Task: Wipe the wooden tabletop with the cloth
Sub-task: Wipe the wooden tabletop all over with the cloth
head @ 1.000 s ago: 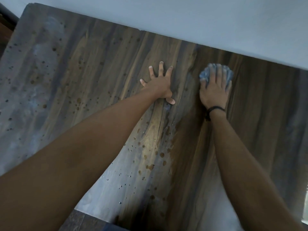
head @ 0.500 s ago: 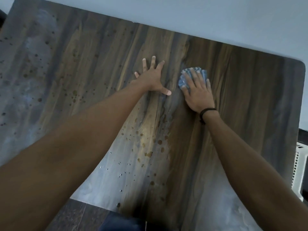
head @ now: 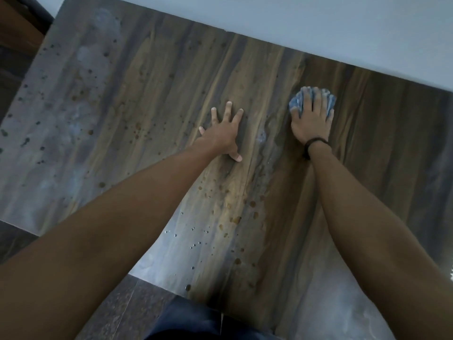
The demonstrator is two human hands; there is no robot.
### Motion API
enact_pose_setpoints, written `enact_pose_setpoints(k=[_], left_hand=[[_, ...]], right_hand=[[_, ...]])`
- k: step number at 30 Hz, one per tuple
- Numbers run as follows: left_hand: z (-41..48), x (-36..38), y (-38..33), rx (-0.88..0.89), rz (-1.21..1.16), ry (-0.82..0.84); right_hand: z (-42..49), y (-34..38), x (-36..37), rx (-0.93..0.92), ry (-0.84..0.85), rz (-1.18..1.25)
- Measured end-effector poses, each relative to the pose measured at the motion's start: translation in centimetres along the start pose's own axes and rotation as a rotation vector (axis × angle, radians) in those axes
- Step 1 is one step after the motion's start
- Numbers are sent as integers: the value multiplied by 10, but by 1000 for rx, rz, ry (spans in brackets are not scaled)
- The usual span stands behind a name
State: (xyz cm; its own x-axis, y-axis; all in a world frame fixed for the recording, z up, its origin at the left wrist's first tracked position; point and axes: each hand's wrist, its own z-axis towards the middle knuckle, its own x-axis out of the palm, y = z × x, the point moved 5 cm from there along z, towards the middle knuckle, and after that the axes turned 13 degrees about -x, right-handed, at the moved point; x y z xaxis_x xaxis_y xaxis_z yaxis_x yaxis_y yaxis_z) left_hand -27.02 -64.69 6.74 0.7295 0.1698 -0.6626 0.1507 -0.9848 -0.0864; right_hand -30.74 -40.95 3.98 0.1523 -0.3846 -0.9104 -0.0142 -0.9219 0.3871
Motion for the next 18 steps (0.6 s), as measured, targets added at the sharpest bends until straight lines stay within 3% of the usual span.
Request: enact_pose_setpoints(k=[2,7,11,13,18], left_hand=[[0,1,2,-3,-3,-7],[3,1,2,5,-2,-10],[3,1,2,1,1,2],[3,2,3,0,8,-4],[3,1,1,-16,14,7]], right_hand=[[7,16,5,39,17,18],[-26,30,15,-320,110,-60],[14,0,-5,-87,73,-18],[9,18,3,-73,81,-15],[-48,45,26,-365,154,-96]])
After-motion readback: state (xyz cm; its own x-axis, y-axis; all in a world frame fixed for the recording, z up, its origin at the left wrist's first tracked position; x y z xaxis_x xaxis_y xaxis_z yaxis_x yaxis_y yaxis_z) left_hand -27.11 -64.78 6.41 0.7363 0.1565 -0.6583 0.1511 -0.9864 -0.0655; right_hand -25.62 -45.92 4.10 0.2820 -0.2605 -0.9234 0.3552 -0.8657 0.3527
